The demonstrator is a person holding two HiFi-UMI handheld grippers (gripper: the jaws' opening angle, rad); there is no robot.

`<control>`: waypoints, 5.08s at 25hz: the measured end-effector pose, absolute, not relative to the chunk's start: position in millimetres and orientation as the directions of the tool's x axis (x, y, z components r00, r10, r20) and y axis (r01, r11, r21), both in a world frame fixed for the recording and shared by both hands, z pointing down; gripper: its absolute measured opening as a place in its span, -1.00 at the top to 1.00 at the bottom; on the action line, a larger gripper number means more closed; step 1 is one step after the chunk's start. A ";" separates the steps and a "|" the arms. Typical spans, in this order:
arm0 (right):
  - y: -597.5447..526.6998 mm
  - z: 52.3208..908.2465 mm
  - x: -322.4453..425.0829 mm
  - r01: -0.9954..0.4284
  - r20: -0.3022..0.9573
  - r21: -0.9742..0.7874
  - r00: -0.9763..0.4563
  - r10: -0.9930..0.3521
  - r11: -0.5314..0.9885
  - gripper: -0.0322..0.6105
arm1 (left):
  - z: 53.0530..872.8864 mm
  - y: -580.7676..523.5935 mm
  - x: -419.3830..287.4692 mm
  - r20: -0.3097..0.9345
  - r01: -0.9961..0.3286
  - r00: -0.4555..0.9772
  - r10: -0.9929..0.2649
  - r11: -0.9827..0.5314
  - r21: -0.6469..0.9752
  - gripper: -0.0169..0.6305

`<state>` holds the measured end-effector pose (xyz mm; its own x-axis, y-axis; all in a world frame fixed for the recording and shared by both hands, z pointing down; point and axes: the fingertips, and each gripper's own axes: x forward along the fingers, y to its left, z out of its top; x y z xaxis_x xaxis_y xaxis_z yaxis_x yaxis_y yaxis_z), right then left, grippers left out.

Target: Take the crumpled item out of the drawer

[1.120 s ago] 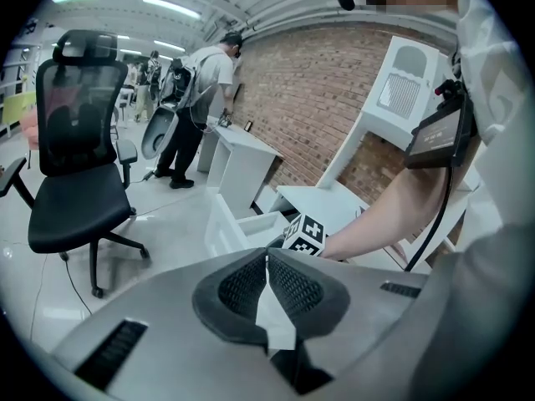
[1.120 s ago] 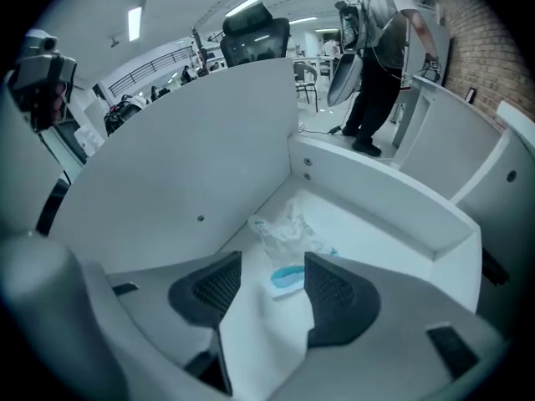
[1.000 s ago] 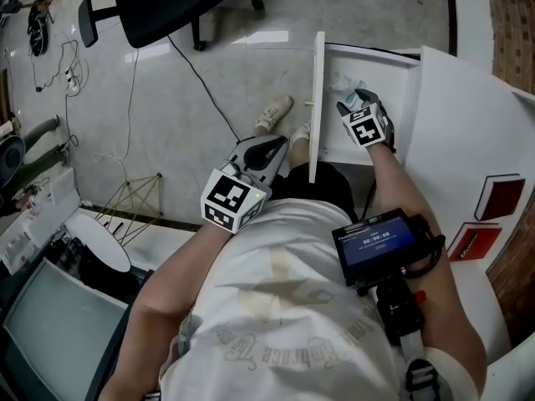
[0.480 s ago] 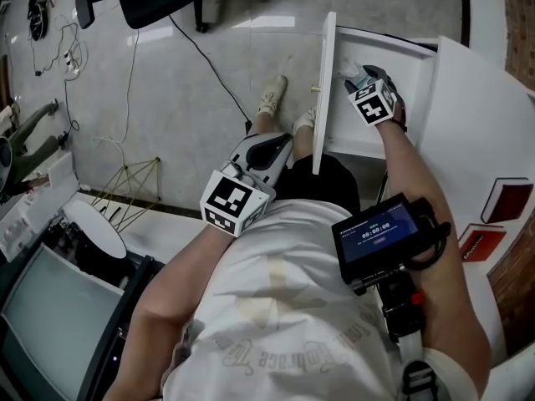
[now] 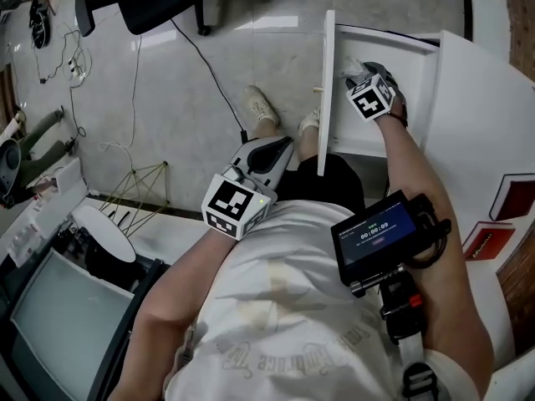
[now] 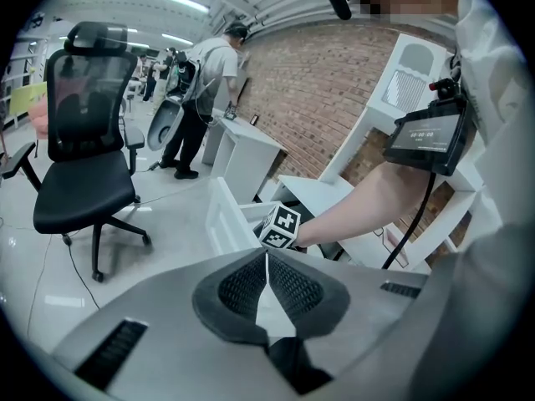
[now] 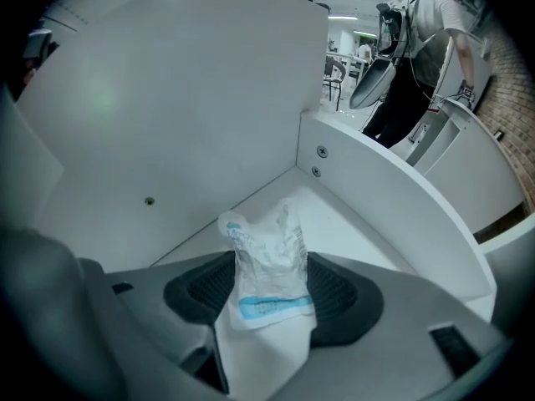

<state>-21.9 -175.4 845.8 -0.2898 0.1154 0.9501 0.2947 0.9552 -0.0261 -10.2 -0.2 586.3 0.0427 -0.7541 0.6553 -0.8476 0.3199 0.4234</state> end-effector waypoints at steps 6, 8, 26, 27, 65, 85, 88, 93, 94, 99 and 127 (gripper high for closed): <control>-176.8 850.4 -12.2 0.290 0.960 -0.034 -0.258 0.113 0.957 0.13 | 583.3 -8.6 -12.8 0.644 -0.856 0.050 -0.763 0.299 0.422 0.86; -177.4 851.1 -11.2 0.288 0.961 -0.034 -0.252 0.110 0.957 0.18 | 582.7 -8.9 -13.7 0.644 -0.858 0.047 -0.764 0.299 0.417 0.86; -181.4 847.4 -9.6 0.044 0.937 -0.147 -0.313 0.153 0.988 0.28 | 586.1 -27.9 -29.3 0.614 -0.883 0.053 -0.788 0.250 0.397 0.86; -181.2 845.7 -9.3 0.037 0.935 -0.147 -0.321 0.151 0.988 0.28 | 586.0 -28.5 -29.2 0.612 -0.884 0.054 -0.789 0.247 0.396 0.86; -146.2 741.7 65.6 -0.350 0.892 -0.186 -0.452 0.008 0.918 0.32 | 536.9 -10.7 -30.7 0.550 -0.923 0.285 -0.785 -0.070 0.378 0.86; -142.4 682.6 74.8 -0.470 0.834 -0.164 -0.536 -0.133 0.867 0.34 | 529.3 -21.0 -48.0 0.498 -0.907 0.372 -0.783 -0.192 0.375 0.86; -141.4 673.8 79.4 -0.489 0.826 -0.160 -0.542 -0.154 0.857 0.35 | 526.1 -27.5 -46.4 0.481 -0.900 0.394 -0.784 -0.222 0.375 0.86; -137.7 667.4 79.8 -0.521 0.811 -0.166 -0.555 -0.185 0.837 0.37 | 524.2 -32.8 -46.1 0.458 -0.891 0.424 -0.781 -0.270 0.366 0.86; -138.3 664.5 80.0 -0.528 0.806 -0.168 -0.560 -0.192 0.833 0.37 | 522.6 -34.6 -45.5 0.453 -0.889 0.431 -0.781 -0.281 0.362 0.86; -140.5 647.3 82.3 -0.560 0.777 -0.168 -0.582 -0.240 0.811 0.37 | 513.4 -38.5 -43.1 0.428 -0.881 0.459 -0.779 -0.334 0.336 0.86; -125.3 504.4 92.0 -0.657 0.494 -0.174 -0.703 -0.512 0.733 0.40 | 480.7 -67.6 -17.7 0.341 -0.818 0.576 -0.743 -0.520 0.248 0.86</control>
